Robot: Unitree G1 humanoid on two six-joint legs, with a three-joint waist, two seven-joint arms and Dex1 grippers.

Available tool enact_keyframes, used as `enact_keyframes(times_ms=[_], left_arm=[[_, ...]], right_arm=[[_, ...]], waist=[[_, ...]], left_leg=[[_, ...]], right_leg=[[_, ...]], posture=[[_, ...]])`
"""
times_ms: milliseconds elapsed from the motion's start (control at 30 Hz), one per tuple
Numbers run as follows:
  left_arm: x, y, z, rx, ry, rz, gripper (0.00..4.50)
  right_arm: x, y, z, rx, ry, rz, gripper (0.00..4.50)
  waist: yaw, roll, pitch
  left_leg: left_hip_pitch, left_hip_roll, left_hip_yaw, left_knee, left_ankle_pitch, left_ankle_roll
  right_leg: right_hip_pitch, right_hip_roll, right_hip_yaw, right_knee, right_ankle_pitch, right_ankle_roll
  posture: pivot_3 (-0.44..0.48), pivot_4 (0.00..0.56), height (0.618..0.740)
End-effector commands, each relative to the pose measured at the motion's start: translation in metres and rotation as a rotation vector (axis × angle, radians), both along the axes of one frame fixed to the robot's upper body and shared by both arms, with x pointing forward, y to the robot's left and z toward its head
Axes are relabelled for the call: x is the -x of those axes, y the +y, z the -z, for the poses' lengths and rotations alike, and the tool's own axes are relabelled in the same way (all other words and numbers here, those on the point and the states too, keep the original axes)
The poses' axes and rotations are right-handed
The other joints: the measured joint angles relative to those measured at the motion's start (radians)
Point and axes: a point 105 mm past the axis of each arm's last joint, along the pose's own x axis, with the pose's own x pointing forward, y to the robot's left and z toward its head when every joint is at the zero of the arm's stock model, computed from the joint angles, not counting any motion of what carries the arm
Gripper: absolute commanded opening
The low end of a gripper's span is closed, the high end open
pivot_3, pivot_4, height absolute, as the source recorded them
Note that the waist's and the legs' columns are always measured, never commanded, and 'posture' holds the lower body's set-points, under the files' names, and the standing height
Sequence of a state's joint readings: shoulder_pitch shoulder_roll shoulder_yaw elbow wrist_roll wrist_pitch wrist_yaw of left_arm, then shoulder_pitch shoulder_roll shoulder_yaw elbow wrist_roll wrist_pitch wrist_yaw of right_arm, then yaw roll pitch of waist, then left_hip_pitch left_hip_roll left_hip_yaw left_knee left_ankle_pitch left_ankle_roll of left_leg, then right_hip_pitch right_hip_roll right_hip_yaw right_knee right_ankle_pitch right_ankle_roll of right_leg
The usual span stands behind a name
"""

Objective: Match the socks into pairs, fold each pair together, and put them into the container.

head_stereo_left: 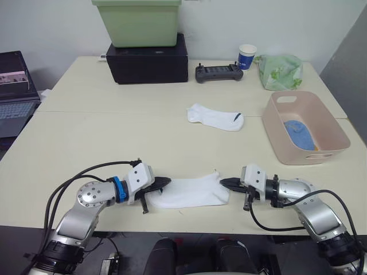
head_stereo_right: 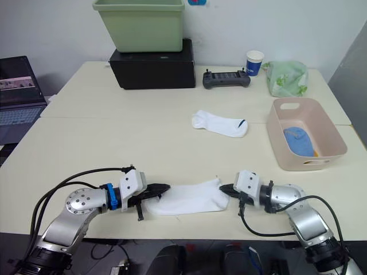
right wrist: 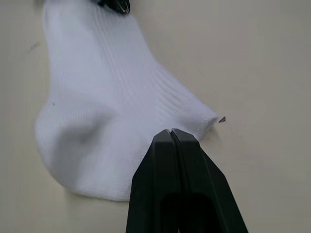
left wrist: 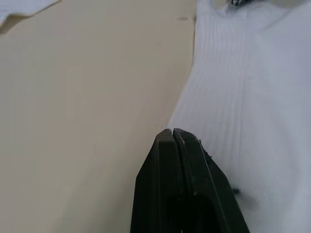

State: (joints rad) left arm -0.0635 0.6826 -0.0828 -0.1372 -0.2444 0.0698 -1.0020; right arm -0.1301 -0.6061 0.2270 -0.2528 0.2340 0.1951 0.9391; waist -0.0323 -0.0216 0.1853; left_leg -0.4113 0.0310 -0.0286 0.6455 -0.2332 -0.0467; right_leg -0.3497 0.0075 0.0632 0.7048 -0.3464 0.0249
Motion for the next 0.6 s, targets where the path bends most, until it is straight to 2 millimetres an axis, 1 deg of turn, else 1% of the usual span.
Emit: enact_keyframes(times_ms=[33, 133, 167, 233, 267, 367, 533, 600], left_arm=[[0.014, -0.009, -0.016, 0.038, 0.000, 0.095, 0.00], [0.020, -0.005, -0.007, -0.014, 0.034, 0.110, 0.00], [0.023, -0.003, -0.001, -0.041, 0.048, 0.114, 0.00], [0.023, 0.003, 0.009, -0.093, 0.060, 0.097, 0.00], [0.022, 0.006, 0.013, -0.115, 0.062, 0.077, 0.00], [0.021, 0.015, 0.018, -0.148, 0.064, 0.052, 0.00], [0.020, 0.025, 0.020, -0.168, 0.070, 0.043, 0.00], [0.019, 0.025, 0.017, -0.151, 0.060, 0.052, 0.00]], right_arm=[[0.015, 0.013, -0.019, -0.063, 0.002, -0.078, 0.04], [0.026, 0.017, -0.007, -0.039, 0.070, -0.113, 0.04], [0.028, 0.015, 0.004, 0.011, 0.080, -0.115, 0.04], [0.025, 0.006, 0.024, 0.106, 0.083, -0.083, 0.04], [0.022, 0.000, 0.028, 0.130, 0.076, -0.061, 0.04], [0.014, -0.016, 0.026, 0.178, 0.050, -0.034, 0.04], [0.014, -0.032, 0.024, 0.219, 0.050, -0.039, 0.04], [0.015, -0.033, 0.013, 0.170, 0.063, -0.039, 0.04]], waist=[[-0.002, 0.000, 0.000], [0.000, 0.000, 0.000], [0.000, 0.000, 0.000], [0.000, 0.000, 0.000], [0.000, 0.000, 0.000], [0.000, 0.000, 0.000], [0.000, 0.000, 0.000], [0.000, 0.000, 0.000]], left_leg=[[0.000, 0.000, 0.000, 0.000, 0.000, 0.000], [0.000, 0.000, -0.001, 0.000, 0.000, 0.000], [0.000, 0.000, -0.001, 0.000, 0.000, 0.000], [0.000, 0.000, 0.000, 0.000, 0.000, 0.000], [0.000, -0.001, 0.000, 0.000, 0.000, 0.000], [0.001, -0.001, 0.001, 0.000, 0.000, 0.000], [0.001, 0.000, 0.001, 0.000, 0.000, 0.000], [0.001, 0.000, 0.001, 0.000, 0.000, 0.000]], right_leg=[[0.000, 0.000, 0.000, 0.000, 0.000, 0.000], [0.000, 0.000, 0.000, 0.000, 0.000, 0.000], [0.000, 0.000, 0.000, 0.000, 0.000, 0.000], [0.000, 0.000, 0.000, 0.000, 0.000, 0.000], [0.000, 0.000, 0.000, -0.001, 0.000, 0.000], [0.000, 0.000, 0.001, -0.001, 0.000, 0.000], [0.000, 0.000, 0.001, -0.001, 0.000, 0.000], [0.000, 0.000, 0.001, -0.001, 0.000, 0.000]], posture=[[0.000, 0.150, 0.740], [0.000, 0.150, 0.740], [0.000, 0.150, 0.740], [0.000, 0.150, 0.740], [0.000, 0.150, 0.740], [0.000, 0.150, 0.740], [0.000, 0.150, 0.740], [0.000, 0.150, 0.740]])
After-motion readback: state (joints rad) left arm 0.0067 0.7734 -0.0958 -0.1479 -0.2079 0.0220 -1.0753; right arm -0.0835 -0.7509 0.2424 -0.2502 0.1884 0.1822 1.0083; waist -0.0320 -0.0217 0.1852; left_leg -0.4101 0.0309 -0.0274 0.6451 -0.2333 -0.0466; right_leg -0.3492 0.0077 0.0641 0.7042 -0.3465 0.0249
